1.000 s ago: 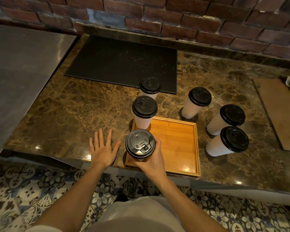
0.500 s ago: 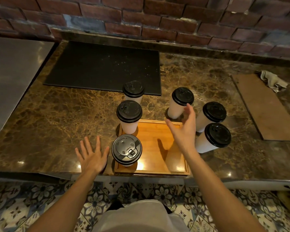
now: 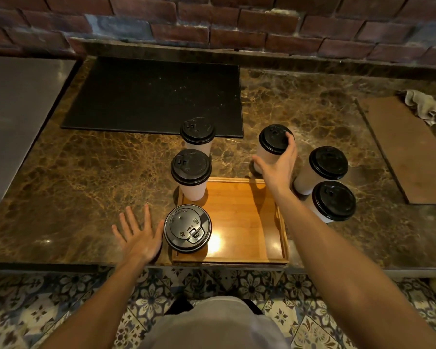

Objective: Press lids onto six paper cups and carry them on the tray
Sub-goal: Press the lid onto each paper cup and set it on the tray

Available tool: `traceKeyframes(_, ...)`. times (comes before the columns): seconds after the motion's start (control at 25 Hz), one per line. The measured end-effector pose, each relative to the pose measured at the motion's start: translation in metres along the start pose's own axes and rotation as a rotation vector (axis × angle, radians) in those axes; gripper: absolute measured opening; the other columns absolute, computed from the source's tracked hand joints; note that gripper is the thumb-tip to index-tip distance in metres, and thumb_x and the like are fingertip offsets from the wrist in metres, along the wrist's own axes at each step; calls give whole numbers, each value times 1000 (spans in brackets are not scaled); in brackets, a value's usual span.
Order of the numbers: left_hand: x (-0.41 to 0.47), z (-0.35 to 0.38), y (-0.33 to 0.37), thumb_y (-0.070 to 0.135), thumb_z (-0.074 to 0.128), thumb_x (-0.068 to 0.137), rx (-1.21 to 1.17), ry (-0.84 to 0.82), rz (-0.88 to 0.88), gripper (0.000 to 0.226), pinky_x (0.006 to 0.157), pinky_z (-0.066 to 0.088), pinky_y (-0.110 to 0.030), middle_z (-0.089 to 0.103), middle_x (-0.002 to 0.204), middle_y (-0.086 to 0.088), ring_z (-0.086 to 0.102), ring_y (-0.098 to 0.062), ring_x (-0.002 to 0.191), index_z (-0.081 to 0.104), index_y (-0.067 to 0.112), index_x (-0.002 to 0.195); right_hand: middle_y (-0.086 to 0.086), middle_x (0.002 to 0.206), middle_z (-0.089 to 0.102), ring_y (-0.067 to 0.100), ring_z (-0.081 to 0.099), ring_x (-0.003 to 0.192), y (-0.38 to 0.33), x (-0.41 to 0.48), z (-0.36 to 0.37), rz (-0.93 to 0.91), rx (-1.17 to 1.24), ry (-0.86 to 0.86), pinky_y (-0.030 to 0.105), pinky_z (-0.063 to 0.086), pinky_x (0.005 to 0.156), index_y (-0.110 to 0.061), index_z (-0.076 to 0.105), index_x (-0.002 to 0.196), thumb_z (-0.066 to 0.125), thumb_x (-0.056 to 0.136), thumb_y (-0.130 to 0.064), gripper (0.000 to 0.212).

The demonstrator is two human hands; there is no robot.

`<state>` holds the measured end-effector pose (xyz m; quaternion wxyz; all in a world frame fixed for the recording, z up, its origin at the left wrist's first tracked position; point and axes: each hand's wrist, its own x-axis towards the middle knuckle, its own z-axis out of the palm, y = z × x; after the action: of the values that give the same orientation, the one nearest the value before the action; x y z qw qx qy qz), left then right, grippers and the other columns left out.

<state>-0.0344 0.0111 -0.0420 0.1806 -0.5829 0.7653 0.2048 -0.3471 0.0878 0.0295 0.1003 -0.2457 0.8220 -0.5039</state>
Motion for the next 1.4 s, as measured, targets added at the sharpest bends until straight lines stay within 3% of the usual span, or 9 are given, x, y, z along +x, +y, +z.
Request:
traceKeyframes(0.12,1,-1,0,65,18,93,-10,-19,1,75,109,-21,-50,-38,149,-13,-33,-30,138,-32,33,139,12,153,28,25,25,142,11,1,7,-31,12,38,18,14,105,-15,25,149,80,79,-15,89)
traceKeyframes(0.28,1,-2,1,64,22,94,-18,-28,-6,78,109,-21,-50,-38,148,-13,-32,-30,138,-33,32,138,16,149,30,28,29,141,22,5,10,-91,-22,64,16,19,104,-12,29,146,73,83,-8,77)
traceKeyframes(0.68,-4,-2,0,61,24,95,-69,0,27,77,109,-21,-50,-41,146,-13,-35,-30,137,-35,35,137,14,139,40,24,38,131,-8,3,-4,-184,-12,100,22,26,104,-12,36,140,81,74,-14,81)
traceKeyframes(0.88,0,1,-3,66,19,93,-69,-7,15,74,109,-21,-49,-40,147,-10,-35,-28,137,-31,37,140,6,139,43,17,42,130,-73,-9,-45,-387,27,-6,36,38,108,-18,31,140,84,68,-23,90)
traceKeyframes(0.96,-1,-4,-6,66,20,92,-114,-46,28,73,110,-20,-47,-38,149,-8,-33,-26,138,-25,38,143,-5,136,43,10,43,128,-105,-21,-66,-437,37,-81,32,41,106,-24,30,139,83,65,-31,91)
traceKeyframes(1.16,-17,-66,-15,49,43,95,-596,-179,79,63,117,4,-51,-3,160,-4,2,-28,146,18,29,149,-37,119,39,-16,42,115,-175,-70,-116,-545,4,-270,8,40,95,-42,27,132,76,59,-52,88)
traceKeyframes(1.24,-42,-101,-10,39,51,92,-825,-30,145,59,114,17,-52,8,159,-1,15,-26,143,28,28,146,-39,118,41,-15,44,114,-193,-91,-129,-580,-10,-319,12,46,92,-42,28,131,78,58,-53,89)
traceKeyframes(1.32,-79,-136,-3,38,60,87,-948,169,304,61,107,29,-41,16,157,9,20,-11,139,33,39,141,-34,119,45,-9,49,113,-207,-111,-137,-588,-13,-326,20,51,89,-42,30,130,80,57,-52,89)
traceKeyframes(1.4,-126,-163,12,50,68,74,-1078,187,553,73,97,31,-21,23,150,27,24,10,132,31,53,137,-29,119,48,-7,51,110,-216,-127,-140,-591,-13,-312,16,48,87,-44,30,127,81,56,-52,88)
